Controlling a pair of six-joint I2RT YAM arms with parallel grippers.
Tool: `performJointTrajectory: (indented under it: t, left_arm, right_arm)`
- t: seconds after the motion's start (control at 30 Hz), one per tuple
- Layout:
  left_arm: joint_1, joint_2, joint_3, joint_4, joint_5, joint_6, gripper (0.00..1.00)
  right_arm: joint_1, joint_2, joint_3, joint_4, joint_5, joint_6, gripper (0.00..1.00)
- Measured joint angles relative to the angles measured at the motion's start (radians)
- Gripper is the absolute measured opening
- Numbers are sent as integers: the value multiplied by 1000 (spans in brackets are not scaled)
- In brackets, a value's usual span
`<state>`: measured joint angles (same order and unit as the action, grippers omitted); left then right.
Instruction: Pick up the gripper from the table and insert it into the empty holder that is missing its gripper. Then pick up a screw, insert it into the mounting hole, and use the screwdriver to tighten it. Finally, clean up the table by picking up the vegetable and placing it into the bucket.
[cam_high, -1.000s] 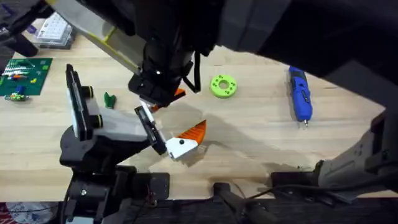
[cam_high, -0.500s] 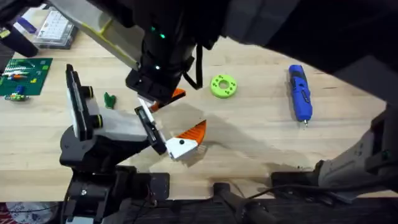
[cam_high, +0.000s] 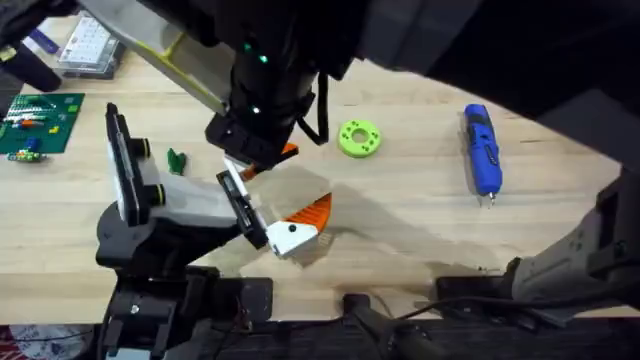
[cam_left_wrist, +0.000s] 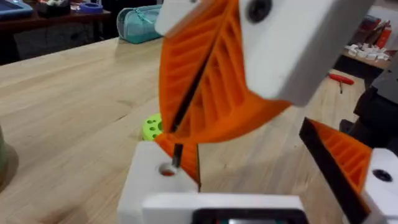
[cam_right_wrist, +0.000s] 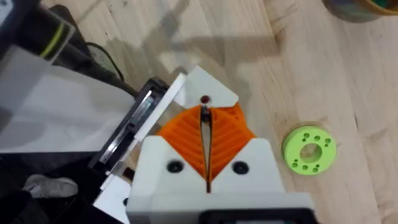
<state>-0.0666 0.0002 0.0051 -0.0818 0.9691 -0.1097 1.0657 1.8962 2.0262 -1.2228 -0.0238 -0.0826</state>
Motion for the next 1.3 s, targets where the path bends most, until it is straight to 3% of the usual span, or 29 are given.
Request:
performJointTrajectory:
  t: [1.3]
  left_arm:
    - [0, 0, 0, 0, 0, 0, 986]
  right_arm:
    - [0, 42, 0, 3, 0, 0, 9]
